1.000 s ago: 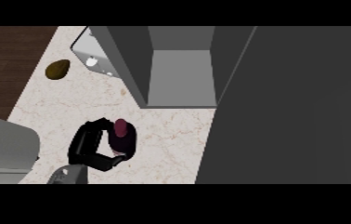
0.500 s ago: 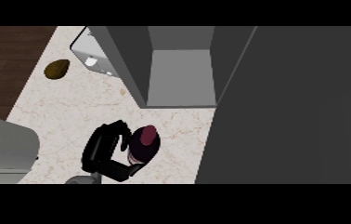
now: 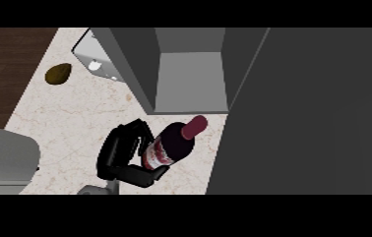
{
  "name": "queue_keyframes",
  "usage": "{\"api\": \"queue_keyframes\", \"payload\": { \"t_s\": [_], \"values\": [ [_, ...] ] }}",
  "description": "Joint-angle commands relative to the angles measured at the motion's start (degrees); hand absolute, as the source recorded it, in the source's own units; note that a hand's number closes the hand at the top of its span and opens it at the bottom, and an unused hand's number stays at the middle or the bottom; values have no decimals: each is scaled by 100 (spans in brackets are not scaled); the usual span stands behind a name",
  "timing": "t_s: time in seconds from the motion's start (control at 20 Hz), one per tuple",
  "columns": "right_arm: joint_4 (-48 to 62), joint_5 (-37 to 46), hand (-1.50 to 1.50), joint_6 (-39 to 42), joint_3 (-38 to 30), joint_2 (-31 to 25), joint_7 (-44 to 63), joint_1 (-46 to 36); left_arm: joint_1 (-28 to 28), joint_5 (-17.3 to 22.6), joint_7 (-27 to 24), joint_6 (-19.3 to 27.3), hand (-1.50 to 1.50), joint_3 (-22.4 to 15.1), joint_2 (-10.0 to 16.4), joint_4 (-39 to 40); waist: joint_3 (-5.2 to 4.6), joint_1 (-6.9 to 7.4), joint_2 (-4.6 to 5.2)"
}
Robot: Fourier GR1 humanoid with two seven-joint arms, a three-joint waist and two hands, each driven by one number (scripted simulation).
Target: Pick up the wine, place it into the cabinet and close the cabinet
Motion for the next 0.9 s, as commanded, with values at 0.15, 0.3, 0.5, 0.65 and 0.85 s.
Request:
{"api": "queue_keyframes", "payload": {
  "t_s": [0.15,0.3,0.5,0.65,0.85],
  "values": [
    [-1332,374,-150,-19,243,-289,246,486,-327,-155,482,1183,150,-473,-19,-377,-2,-36,-9],
    [-1237,35,-150,65,-142,-413,50,543,-780,-250,105,1344,150,-398,-19,284,1,-35,27],
    [-1115,289,-150,-57,243,-319,-248,737,-1387,-284,485,1446,150,-175,-19,607,-1,-63,24],
    [-1357,-13,-150,24,29,-606,-315,919,-1678,-300,288,1294,150,69,-19,1077,1,-103,31],
    [-1187,88,-150,-35,285,-516,-577,1124,-2135,-352,330,1385,150,104,-18,1444,2,-93,27]
  ]
}}
